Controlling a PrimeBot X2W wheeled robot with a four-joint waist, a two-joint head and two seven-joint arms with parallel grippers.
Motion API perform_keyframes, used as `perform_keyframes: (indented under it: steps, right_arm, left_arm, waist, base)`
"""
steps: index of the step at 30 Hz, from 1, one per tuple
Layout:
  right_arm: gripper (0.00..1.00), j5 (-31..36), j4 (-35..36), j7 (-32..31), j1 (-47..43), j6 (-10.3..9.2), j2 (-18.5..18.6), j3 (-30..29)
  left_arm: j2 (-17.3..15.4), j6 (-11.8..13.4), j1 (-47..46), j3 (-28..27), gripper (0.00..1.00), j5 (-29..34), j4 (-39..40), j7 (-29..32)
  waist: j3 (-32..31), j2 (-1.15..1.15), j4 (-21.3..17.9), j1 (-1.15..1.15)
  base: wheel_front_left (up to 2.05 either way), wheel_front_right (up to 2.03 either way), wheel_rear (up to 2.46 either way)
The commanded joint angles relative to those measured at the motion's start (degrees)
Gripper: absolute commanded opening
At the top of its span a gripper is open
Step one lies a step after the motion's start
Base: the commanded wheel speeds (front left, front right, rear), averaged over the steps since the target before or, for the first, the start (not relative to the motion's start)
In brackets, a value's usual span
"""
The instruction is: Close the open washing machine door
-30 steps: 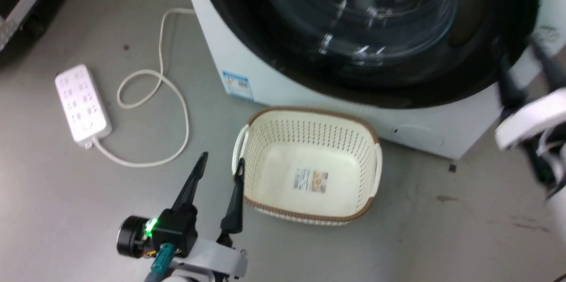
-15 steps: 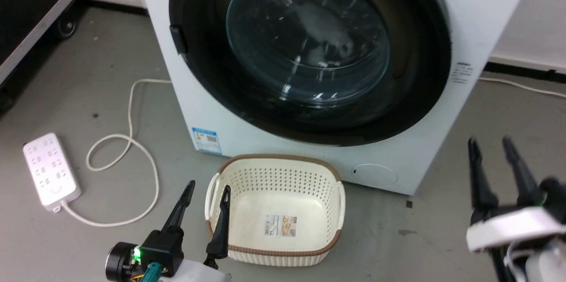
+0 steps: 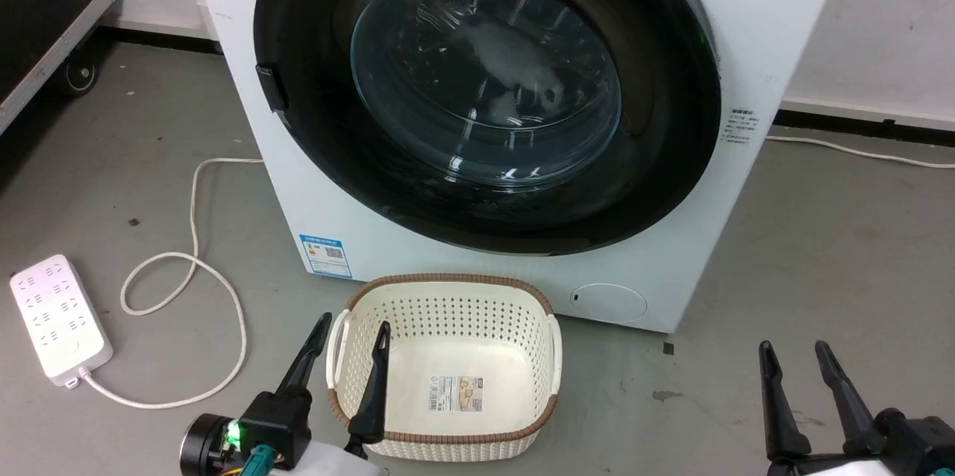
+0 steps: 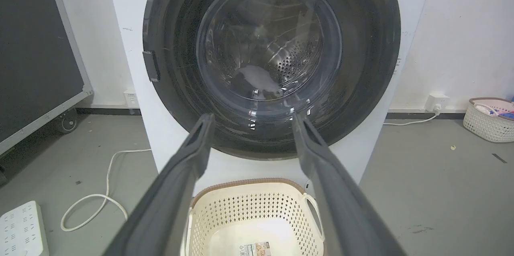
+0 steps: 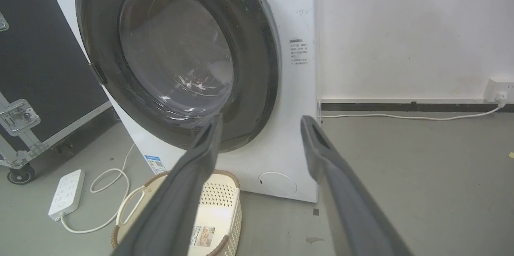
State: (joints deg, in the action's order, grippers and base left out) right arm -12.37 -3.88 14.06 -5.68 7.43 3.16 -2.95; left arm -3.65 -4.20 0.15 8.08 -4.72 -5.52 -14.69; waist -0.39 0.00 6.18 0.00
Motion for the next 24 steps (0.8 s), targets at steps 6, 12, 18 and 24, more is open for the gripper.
perform_keyframes:
  steps: [6,12,18,24]
  right_arm:
    - [0.0,-0.18,-0.03,0.14,0.05,0.0,0.0,0.13]
    - [0.0,0.08,0.07,-0.22,0.2,0.0,0.0,0.17]
    - [0.0,0.68,0.26,-0.9,0.47,0.0,-0.01,0.31]
    - [0.0,1.28,0.44,-1.58,0.73,0.01,-0.02,0.45]
  left_arm:
    - [0.24,0.01,0.01,-0.34,0.0,-1.07,-1.08,0.07]
    - [0.27,0.11,0.0,-0.41,0.0,-0.93,-0.93,0.44]
    - [0.29,0.31,-0.01,-0.79,0.0,-0.65,-0.61,1.14]
    - [0.32,0.51,-0.01,-1.17,0.0,-0.37,-0.29,1.84]
  waist:
    - [-0.18,0.0,-0.05,0.0]
    - [-0.17,0.0,-0.23,0.0]
    - [-0.15,0.0,-0.52,0.0]
    - [-0.12,0.0,-0.82,0.0]
  base:
    - [0.0,0.0,0.0]
    - [0.0,0.0,0.0]
    - [0.0,0.0,0.0]
    - [0.0,0.0,0.0]
